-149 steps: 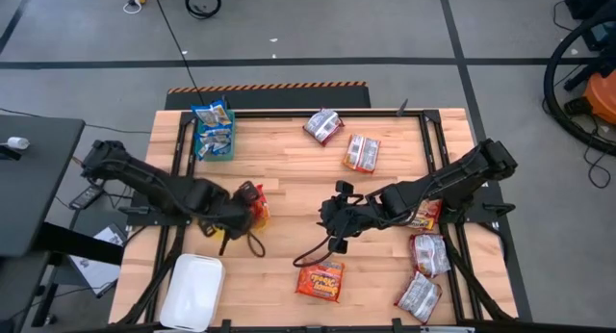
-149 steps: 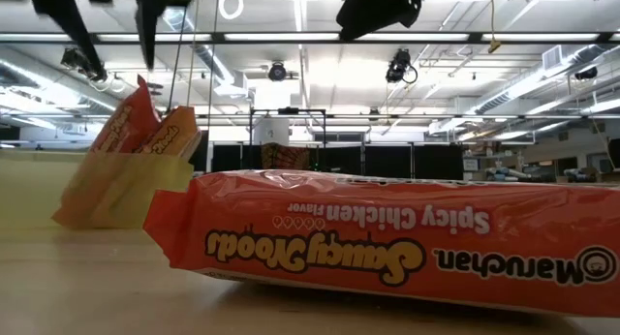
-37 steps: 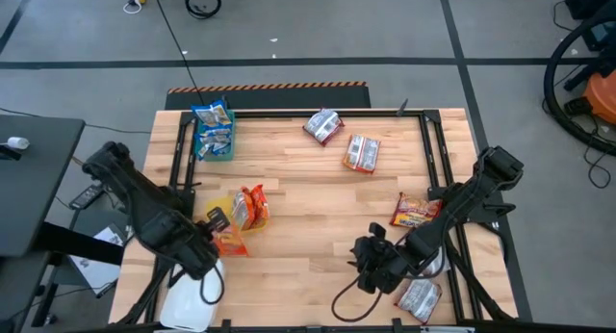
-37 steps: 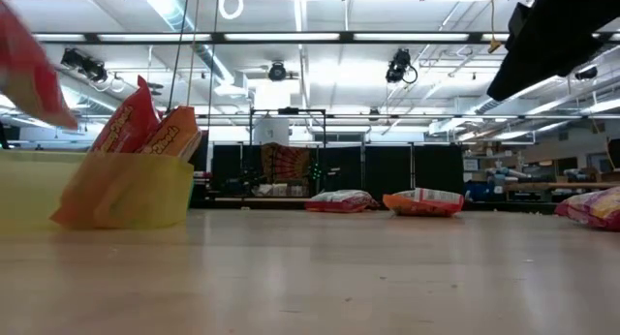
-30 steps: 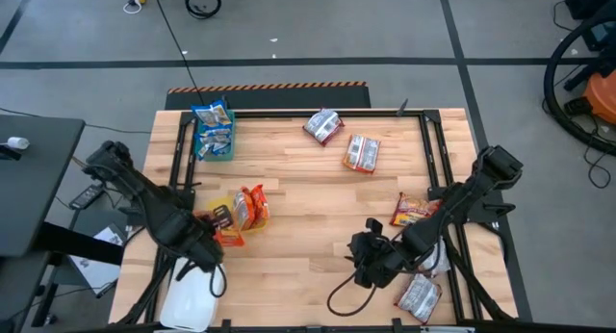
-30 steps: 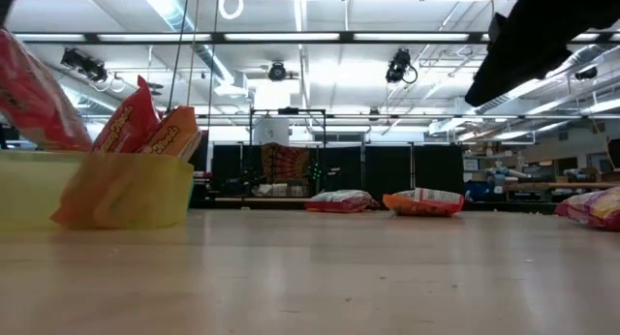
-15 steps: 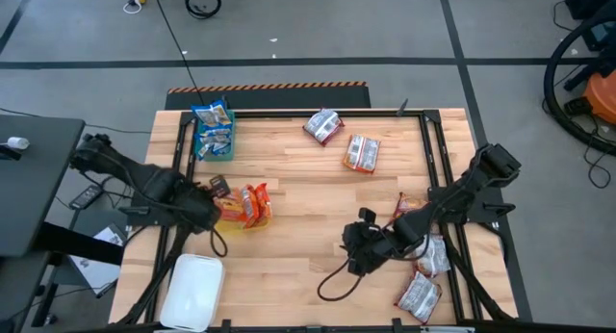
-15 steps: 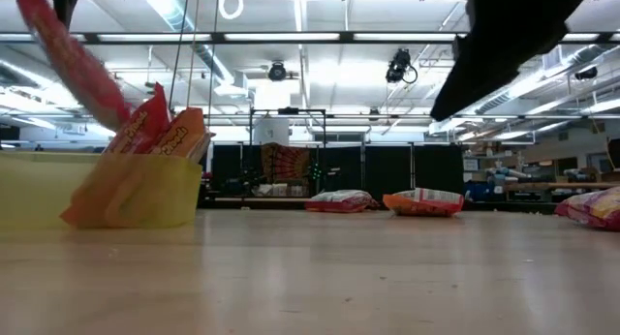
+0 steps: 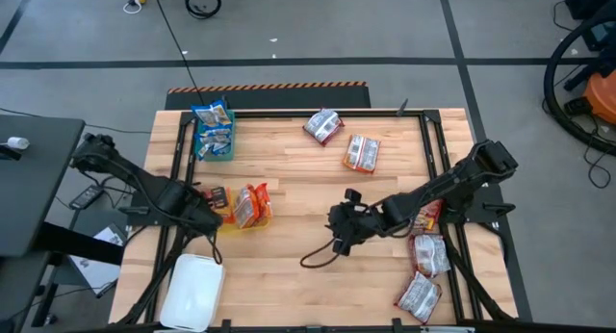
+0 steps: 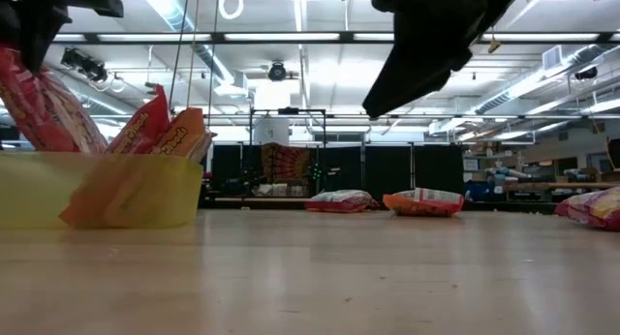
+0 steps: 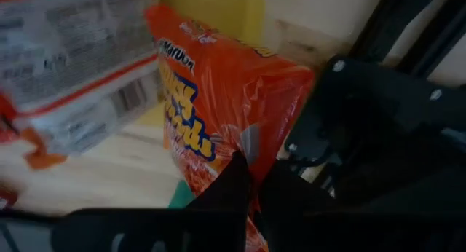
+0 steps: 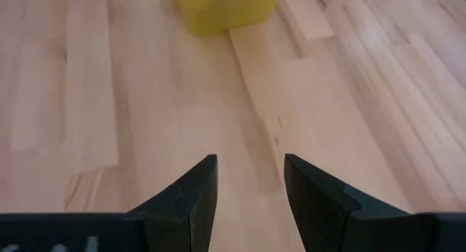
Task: Sort Maruchan noodles
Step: Put the orange noodle pack into the yellow bin
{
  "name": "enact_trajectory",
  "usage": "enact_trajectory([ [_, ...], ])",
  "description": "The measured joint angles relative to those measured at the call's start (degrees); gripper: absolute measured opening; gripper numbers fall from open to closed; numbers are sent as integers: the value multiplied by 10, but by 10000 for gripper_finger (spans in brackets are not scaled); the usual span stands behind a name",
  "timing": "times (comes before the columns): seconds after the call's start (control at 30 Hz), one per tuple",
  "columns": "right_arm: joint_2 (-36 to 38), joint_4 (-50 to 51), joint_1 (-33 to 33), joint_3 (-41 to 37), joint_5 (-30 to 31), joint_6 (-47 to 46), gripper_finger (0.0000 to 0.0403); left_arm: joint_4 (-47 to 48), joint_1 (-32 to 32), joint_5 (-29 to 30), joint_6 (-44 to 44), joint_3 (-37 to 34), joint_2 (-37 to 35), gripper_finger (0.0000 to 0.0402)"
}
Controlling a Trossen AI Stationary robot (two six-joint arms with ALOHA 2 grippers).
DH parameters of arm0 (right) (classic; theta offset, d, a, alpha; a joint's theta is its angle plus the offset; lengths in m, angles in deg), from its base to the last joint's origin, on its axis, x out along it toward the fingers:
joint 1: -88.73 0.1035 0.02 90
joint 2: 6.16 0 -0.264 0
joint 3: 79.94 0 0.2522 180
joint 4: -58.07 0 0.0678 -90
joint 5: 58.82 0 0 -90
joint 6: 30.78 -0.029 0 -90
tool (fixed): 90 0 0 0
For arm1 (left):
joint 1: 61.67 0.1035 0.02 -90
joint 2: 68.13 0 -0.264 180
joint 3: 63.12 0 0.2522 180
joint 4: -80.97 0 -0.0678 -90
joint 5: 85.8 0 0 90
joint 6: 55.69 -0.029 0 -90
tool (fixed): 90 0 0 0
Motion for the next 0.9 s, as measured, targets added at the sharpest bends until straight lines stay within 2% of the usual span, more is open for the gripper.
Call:
enact_trajectory([
  [0.2, 0, -5, -19, 0, 0, 13, 165, 0, -29, -40, 31, 9, 10, 24],
  [0.53, 0, -7, -28, 0, 1, -1, 165, -2, -38, -42, 58, 81, 10, 24],
  [0.9, 0, -8, -10, 0, -2, -51, 165, -45, -35, -75, 105, 29, 13, 24],
])
